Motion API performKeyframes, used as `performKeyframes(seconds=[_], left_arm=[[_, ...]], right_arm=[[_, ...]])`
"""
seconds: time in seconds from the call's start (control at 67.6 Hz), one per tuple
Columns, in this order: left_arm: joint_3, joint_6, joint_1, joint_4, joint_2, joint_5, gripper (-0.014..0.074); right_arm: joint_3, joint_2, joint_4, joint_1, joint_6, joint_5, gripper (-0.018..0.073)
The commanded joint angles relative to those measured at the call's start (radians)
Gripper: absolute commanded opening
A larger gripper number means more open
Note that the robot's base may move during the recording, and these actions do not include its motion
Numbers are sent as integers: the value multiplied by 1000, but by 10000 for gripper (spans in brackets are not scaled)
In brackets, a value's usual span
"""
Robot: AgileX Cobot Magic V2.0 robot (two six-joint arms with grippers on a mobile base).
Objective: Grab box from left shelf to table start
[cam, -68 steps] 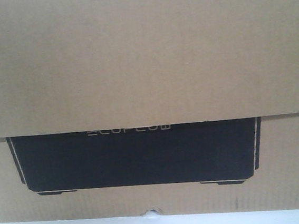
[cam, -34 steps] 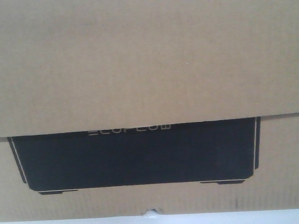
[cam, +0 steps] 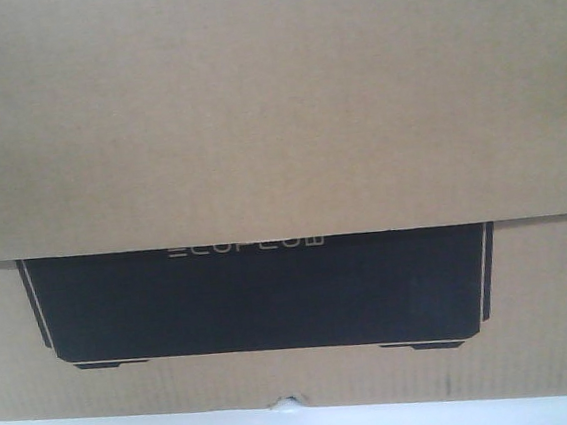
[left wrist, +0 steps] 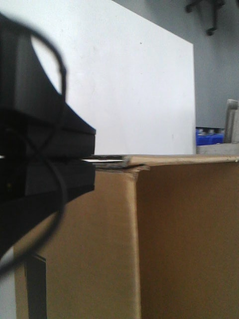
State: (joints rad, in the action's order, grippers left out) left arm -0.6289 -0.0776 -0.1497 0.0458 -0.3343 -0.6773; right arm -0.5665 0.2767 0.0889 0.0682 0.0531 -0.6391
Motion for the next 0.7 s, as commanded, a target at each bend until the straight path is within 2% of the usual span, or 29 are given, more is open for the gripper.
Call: performKeyframes(seconds=[0.0, 0.089, 0.222, 0.37, 0.681], left_arm=[[99, 6, -6, 0, 111, 216, -92], [212, 6, -6, 0, 236, 335, -92], [326, 6, -6, 0, 357, 430, -92], [345, 6, -6, 29, 348, 433, -92], [345, 6, -6, 29, 348, 440, -93]], right_arm=[[42, -73, -8, -1, 8, 155, 60], [105, -138, -8, -1, 8, 217, 60], [159, -179, -8, -1, 8, 281, 60], [164, -177, -8, -1, 8, 294, 60], [164, -177, -8, -1, 8, 285, 60]])
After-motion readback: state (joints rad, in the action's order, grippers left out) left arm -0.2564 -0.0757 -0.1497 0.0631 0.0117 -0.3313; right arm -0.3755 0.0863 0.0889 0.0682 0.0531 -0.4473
